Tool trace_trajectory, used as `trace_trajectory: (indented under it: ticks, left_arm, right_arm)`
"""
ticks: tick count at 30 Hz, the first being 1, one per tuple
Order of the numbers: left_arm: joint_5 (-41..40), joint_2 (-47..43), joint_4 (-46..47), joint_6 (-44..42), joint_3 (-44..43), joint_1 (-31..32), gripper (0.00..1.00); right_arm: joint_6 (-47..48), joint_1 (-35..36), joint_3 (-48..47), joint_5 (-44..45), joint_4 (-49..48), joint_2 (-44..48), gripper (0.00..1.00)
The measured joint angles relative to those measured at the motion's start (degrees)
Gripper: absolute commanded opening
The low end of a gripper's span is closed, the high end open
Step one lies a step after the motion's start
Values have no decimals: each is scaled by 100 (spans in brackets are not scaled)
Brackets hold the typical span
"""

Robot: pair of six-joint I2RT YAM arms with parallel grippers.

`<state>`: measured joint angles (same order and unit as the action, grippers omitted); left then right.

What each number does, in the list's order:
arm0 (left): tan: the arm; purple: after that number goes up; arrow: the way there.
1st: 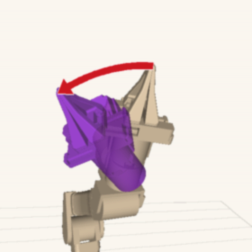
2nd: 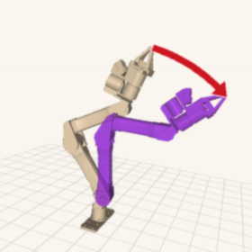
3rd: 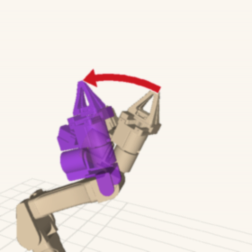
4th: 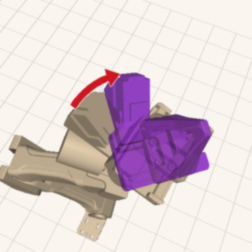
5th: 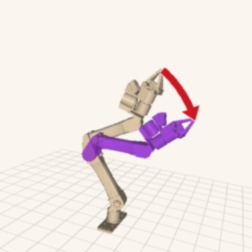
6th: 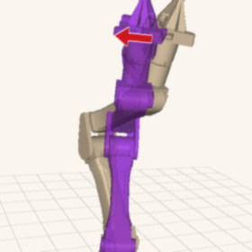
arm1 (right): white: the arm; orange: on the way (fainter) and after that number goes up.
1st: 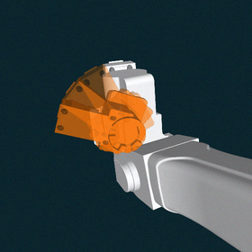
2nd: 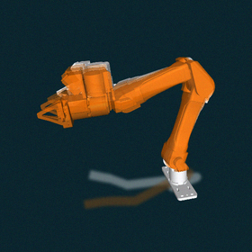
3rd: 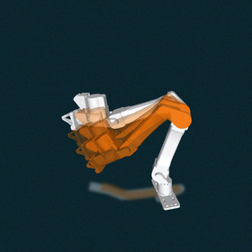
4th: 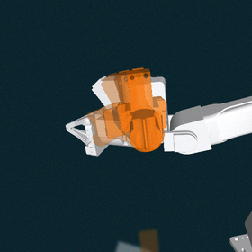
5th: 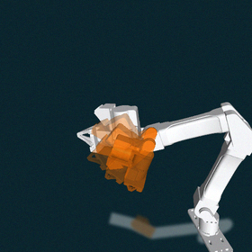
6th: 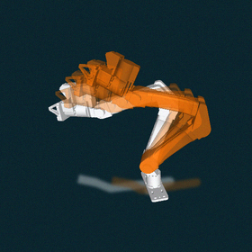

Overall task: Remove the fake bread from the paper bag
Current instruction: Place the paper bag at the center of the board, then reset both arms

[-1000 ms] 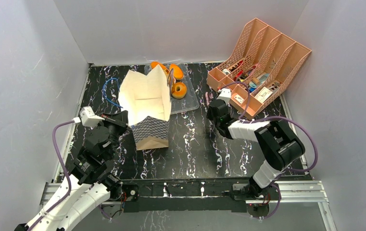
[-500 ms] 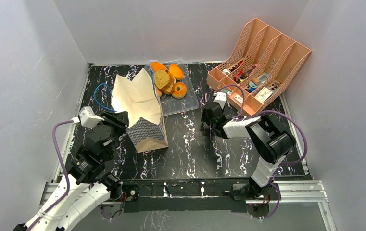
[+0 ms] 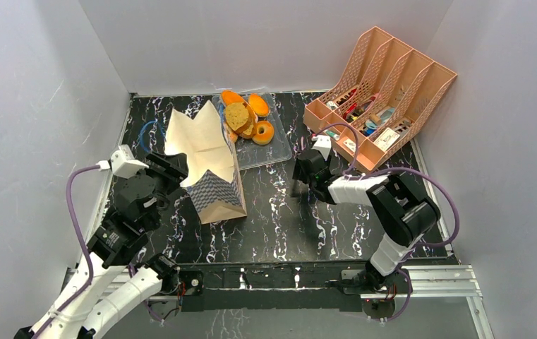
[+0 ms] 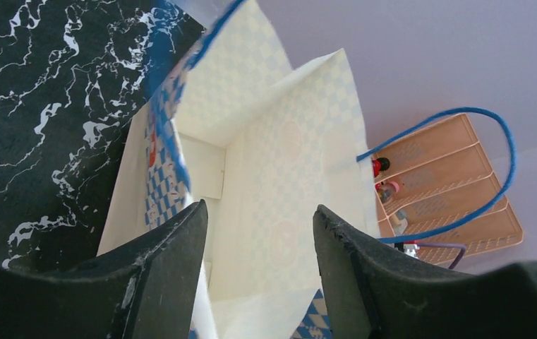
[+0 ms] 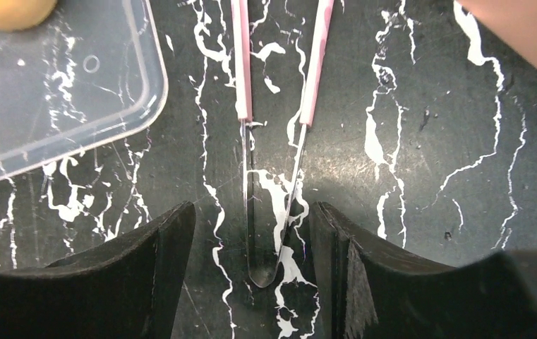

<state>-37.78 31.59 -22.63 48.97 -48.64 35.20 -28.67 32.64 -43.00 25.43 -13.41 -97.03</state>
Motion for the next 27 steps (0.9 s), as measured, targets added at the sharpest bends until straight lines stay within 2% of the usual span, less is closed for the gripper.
trace_trajectory:
  ticks: [1,2,3,4,10,12,18,23,25,27]
  left_arm:
    - [28,63,-33,-39,-92,0,56]
    - [46,107,-59,-57,-166,0,61]
    - [72,149,-107,-83,-269,0,63]
    - [90,177,-166,-120,-396,0,66]
    - [85,144,-472,-299,-1029,0,67]
    - [48,101,-505,-407,-1163,0,75]
    - [-170,262,-402,-1110,-1777,0,75]
    - [-535,822,479,-2282,-2293,0,76]
    - [-835,1156,1228,-3117,-2302,-2,79]
    - [-1139,1655,2234,-4142,-2293,-9,83]
  right_arm:
    - [7,4,0,9,17,59,59]
    - [9,15,0,17,31,114,60]
    - [13,28,0,20,46,181,67]
    - [15,37,-2,28,66,251,69]
    - [70,160,-173,59,170,505,70]
    - [109,197,-234,66,190,538,71]
    - [326,267,-501,151,323,706,71]
    - [511,264,-916,216,372,855,75]
    - [581,267,-1097,258,422,857,77]
    - [640,267,-1252,387,466,857,83]
